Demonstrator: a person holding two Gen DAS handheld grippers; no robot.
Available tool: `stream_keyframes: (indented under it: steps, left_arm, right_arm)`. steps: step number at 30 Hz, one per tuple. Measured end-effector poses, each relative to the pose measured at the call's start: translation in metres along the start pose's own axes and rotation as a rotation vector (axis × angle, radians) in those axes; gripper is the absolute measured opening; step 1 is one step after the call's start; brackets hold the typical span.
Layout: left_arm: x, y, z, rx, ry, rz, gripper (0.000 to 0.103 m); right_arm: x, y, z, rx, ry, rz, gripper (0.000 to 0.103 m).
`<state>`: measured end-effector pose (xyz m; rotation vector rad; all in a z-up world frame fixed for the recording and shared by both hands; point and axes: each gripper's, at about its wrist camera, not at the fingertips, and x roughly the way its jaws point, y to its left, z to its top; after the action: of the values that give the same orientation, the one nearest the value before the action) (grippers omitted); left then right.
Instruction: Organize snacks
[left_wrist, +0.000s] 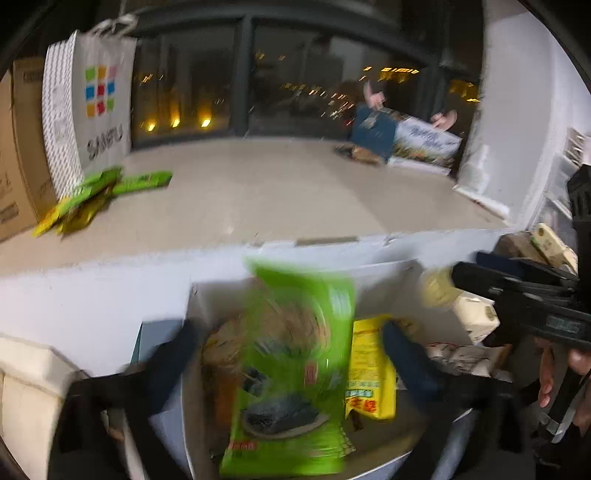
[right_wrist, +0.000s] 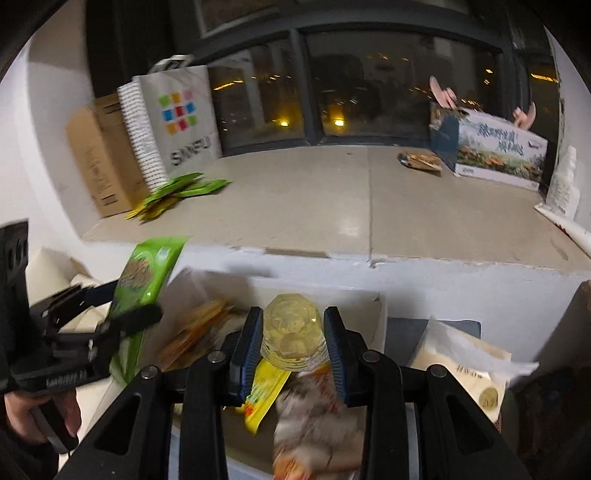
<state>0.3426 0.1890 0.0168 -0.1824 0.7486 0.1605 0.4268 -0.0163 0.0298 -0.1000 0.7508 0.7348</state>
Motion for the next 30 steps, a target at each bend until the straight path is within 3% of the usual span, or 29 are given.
stream_keyframes:
  steps: [2,9,15,20,23,30]
  left_arm:
    - [-0.004,0.004,-0.006,-0.011,-0.013,0.014,0.103]
    - [-0.073,-0.013,-0.048,0.084,-0.171,0.042,0.103]
    - [-0.139,-0.034,-0.109,0.090,-0.264,0.008,0.103]
    - [-0.183,-0.052,-0.163,0.082,-0.270,-0.029,0.103]
    - [-0.203,-0.065,-0.190,0.063,-0.235,-0.049,0.103]
    - [-0.249,-0.107,-0.249,0.081,-0.223,-0.107,0.103]
  right_arm:
    - [0.007,-0.008,0.004,0.036,0.004,-0.017,0.103]
    - [-0.021,-0.005,-0.013,0.002,-0.074,-0.012,0.103]
    - [-0.089,0.026,-0.054,-0.134,-0.193,-0.067,0.103]
    - [-0.145,0.054,-0.106,-0.210,-0.235,-0.035,0.103]
    - [-0.179,0.061,-0.139,-0.189,-0.295,-0.092,0.103]
    - [-0.228,0.064,-0.203,-0.136,-0.253,-0.068,0.103]
